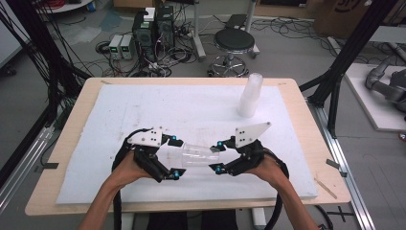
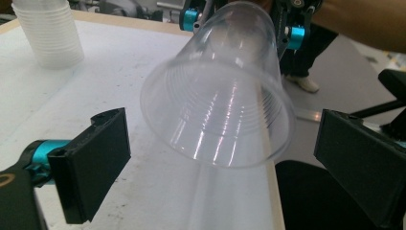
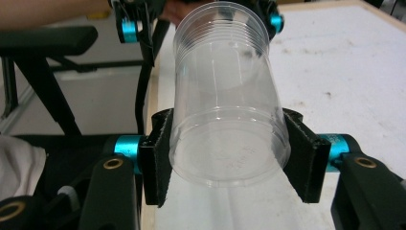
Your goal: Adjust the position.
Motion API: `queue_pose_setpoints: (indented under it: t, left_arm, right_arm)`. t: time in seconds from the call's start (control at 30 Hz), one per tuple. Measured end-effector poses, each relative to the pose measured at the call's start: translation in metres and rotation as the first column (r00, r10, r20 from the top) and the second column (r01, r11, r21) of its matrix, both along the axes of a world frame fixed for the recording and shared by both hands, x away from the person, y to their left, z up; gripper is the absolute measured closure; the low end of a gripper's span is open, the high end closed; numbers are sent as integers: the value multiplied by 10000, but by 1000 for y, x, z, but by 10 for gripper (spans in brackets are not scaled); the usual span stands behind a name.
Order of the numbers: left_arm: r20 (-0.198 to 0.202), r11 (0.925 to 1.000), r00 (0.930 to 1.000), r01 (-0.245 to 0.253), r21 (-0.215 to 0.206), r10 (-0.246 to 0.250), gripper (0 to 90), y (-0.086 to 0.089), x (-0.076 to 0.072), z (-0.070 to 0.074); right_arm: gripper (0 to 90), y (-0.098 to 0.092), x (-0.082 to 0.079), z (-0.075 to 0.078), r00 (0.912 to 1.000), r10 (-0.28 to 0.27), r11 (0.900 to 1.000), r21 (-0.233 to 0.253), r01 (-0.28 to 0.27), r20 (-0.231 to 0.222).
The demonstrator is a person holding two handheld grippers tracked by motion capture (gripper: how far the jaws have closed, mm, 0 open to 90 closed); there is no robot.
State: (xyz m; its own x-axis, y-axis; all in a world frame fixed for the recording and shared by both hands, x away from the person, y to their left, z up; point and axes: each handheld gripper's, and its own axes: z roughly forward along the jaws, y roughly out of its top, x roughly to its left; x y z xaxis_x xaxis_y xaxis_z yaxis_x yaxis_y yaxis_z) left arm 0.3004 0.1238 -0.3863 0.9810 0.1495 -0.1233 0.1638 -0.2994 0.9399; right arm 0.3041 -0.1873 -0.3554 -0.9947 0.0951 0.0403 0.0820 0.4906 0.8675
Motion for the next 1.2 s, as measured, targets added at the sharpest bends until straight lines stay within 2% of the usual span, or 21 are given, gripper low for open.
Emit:
queue_pose_setpoints:
  t: [0.17, 0.3, 0.33, 0.37, 0.4, 0.63, 0.8, 0.93, 1.2]
  left_arm:
    - [-69, 9969, 9998, -216, -762, 211, 52, 5, -3, -12]
    - [-111, 9892, 9994, -332, -1430, 320, 52, 5, -5, -17]
    - [-83, 9864, 9995, -325, -1612, 315, 52, 5, -5, -19]
    - [-61, 9852, 9994, -335, -1679, 330, 52, 5, -6, -19]
    - [-70, 9833, 9995, -302, -1794, 294, 52, 4, -6, -21]
    - [-176, 9795, 9998, -80, -2015, 46, 52, -4, -6, -24]
    - [-235, 9736, 9997, -41, -2282, -13, 52, -10, -6, -24]
    - [-233, 9733, 9996, 98, -2292, -156, 52, -18, -5, -24]
    - [-354, 9651, 9984, 330, -2600, -437, 54, -26, -4, -23]
  right_arm:
    - [425, -4, -3, -7, 10000, -20, 9985, 539, 17, 48]
    - [425, -7, -4, -11, 9999, -25, 9950, 1003, 9, 167]
    - [425, -8, -6, -13, 9997, -17, 9915, 1302, -16, 248]
    - [425, -8, -6, -13, 9997, -17, 9915, 1302, -16, 248]
    - [425, -9, -6, -15, 9995, -2, 9882, 1531, -47, 317]
    - [425, -10, -7, -19, 9993, 147, 9790, 2028, -216, 357]
    - [425, -10, -7, -22, 9991, 236, 9766, 2128, -307, 357]
    - [425, -8, -7, -25, 9991, 333, 9737, 2247, -381, 254]
    - [425, -5, -7, -26, 9982, 482, 9708, 2334, -549, 346]
